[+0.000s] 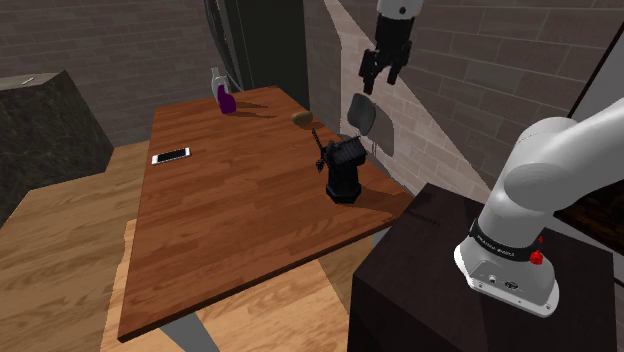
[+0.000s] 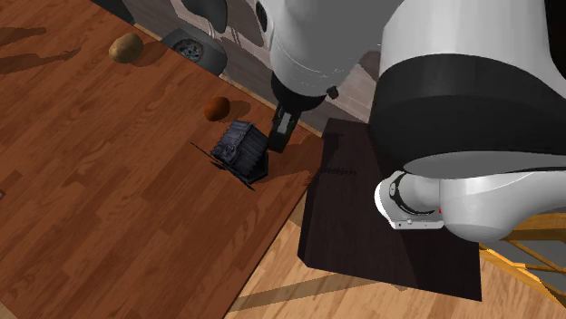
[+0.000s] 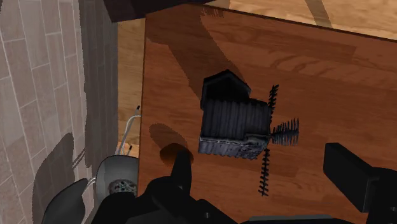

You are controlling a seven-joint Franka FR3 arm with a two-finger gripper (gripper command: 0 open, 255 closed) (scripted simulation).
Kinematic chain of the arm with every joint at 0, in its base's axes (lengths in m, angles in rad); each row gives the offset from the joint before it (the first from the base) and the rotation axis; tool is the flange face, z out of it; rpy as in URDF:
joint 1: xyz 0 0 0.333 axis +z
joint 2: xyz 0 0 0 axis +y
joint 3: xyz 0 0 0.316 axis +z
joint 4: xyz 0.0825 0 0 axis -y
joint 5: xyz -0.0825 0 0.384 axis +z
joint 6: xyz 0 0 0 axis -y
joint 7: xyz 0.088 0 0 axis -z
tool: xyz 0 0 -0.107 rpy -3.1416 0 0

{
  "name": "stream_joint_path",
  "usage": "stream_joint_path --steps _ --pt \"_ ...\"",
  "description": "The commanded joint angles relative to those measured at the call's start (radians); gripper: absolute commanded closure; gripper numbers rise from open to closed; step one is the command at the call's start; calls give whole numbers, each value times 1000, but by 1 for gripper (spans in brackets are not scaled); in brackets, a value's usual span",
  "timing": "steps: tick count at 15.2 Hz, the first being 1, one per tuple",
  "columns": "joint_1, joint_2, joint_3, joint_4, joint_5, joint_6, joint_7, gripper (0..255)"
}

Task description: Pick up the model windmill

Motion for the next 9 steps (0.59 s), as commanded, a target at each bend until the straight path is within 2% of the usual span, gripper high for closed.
stream_joint_path --steps 1,9 --pt "-3 24 16 -48 -2 105 30 0" --pt "-39 239 97 -128 -47 511 177 0"
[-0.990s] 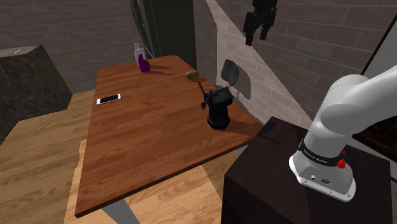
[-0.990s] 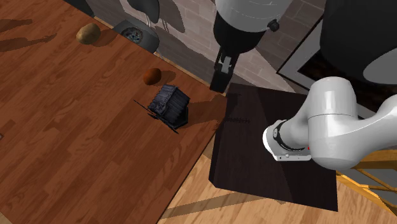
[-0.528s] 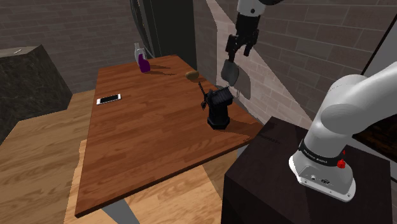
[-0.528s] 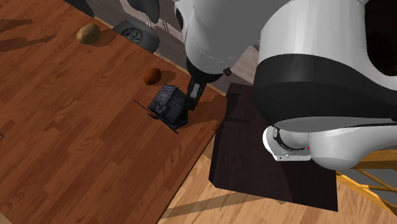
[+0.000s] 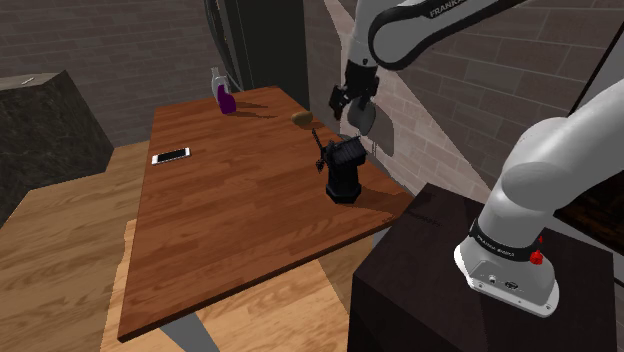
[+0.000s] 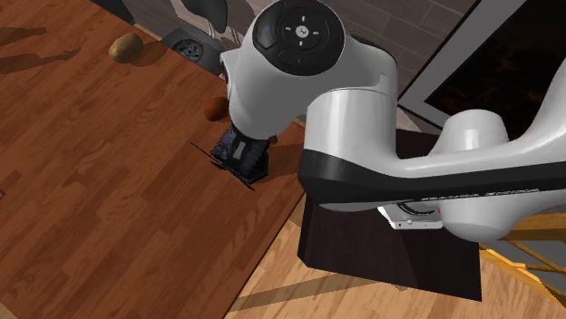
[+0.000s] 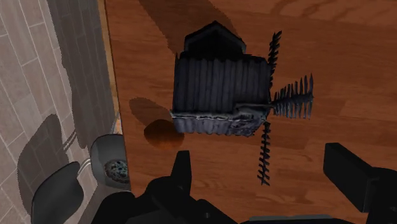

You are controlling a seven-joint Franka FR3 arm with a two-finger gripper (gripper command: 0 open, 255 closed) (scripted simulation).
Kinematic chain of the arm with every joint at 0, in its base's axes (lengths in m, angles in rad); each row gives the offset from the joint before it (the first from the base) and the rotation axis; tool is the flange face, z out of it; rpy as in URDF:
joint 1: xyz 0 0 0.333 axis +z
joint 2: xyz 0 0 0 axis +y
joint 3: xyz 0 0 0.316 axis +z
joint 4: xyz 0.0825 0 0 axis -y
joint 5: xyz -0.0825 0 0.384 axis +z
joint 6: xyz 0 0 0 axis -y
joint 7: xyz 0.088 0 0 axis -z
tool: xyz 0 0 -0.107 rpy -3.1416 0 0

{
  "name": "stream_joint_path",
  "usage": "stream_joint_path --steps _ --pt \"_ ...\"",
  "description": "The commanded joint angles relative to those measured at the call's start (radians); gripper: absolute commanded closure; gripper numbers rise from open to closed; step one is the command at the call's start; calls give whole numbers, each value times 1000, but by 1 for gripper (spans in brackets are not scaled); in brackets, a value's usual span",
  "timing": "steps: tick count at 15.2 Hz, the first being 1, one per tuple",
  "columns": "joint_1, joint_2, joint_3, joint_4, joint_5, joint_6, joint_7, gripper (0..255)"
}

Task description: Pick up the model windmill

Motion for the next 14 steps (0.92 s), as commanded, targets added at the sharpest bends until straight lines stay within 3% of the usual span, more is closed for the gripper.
stream_joint_path --steps 1,5,9,14 --pt "-16 74 27 -7 -22 111 50 0" --pt "-75 229 90 17 -108 293 169 0" --pt "-169 398 170 81 -295 438 364 0" --pt "-202 465 188 84 -413 499 469 0"
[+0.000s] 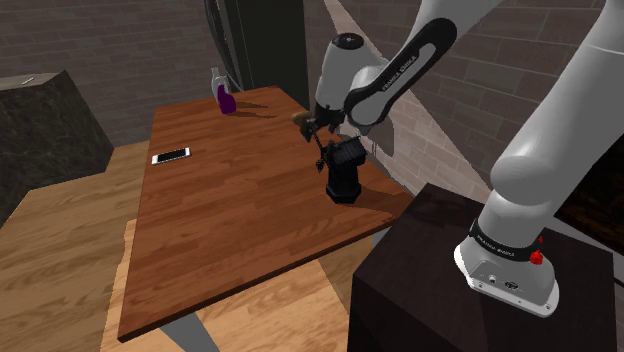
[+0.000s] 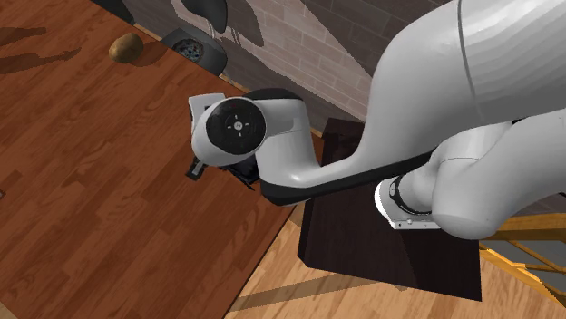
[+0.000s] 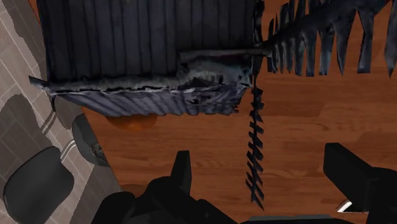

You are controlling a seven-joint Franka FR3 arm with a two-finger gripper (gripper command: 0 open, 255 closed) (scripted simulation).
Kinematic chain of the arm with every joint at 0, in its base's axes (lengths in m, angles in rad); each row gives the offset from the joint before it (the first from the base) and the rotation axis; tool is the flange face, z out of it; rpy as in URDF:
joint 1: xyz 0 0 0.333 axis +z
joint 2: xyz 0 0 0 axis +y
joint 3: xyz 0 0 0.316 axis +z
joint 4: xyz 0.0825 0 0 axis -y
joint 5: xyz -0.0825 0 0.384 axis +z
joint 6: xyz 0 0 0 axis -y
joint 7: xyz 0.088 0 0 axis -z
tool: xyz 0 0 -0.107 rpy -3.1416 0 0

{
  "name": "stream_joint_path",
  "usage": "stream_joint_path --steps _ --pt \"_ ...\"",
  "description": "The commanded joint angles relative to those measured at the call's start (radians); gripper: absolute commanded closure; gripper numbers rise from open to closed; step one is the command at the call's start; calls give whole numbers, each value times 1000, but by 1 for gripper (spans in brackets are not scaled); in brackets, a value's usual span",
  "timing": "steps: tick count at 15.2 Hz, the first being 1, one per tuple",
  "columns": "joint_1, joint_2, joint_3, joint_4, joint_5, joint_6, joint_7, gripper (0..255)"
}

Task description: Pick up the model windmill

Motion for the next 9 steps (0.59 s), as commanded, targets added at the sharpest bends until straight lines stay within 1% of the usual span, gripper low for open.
stream_joint_path --steps 1,3,4,5,6,9 --pt "-13 27 6 -2 -53 26 46 0" --pt "-24 51 10 -3 -107 47 92 0" --pt "-27 58 10 -3 -123 52 106 0" --pt "-26 58 9 -3 -123 52 106 0" --pt "-26 57 9 -3 -120 52 103 255" --pt "-26 56 8 -4 -120 52 102 255"
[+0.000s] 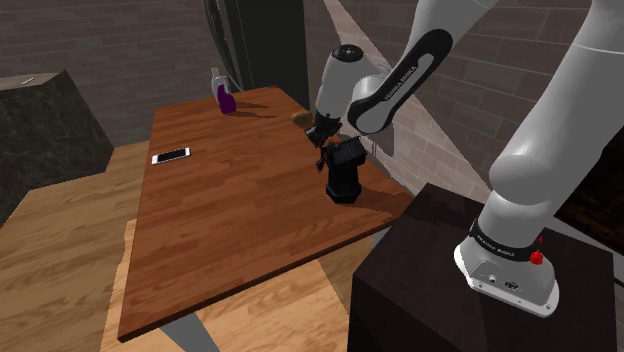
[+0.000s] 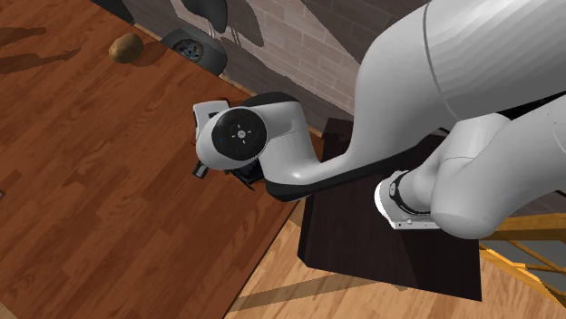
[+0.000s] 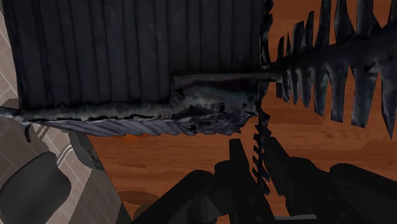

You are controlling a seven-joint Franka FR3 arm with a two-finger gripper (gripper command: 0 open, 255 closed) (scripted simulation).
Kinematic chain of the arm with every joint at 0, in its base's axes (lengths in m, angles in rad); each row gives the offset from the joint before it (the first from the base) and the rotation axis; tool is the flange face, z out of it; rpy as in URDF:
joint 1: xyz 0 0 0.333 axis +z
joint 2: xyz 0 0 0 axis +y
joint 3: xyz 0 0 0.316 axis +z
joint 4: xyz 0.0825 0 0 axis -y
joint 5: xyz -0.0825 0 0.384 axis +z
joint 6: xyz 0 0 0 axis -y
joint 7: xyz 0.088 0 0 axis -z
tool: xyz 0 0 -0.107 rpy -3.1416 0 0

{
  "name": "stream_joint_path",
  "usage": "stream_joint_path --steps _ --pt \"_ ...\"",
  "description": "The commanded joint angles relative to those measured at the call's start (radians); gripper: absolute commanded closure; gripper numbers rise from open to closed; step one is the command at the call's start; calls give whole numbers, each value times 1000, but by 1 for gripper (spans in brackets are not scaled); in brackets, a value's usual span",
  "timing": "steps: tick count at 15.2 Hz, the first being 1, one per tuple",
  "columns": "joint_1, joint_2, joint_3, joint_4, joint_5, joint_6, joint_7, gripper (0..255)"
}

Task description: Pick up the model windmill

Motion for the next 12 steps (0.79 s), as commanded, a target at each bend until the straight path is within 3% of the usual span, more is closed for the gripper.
stream_joint_path --steps 1,6,12 --pt "0 0 0 0 -1 0 1 255" --pt "0 2 0 1 -4 0 5 255" --pt "29 -69 -8 8 145 -65 -123 255"
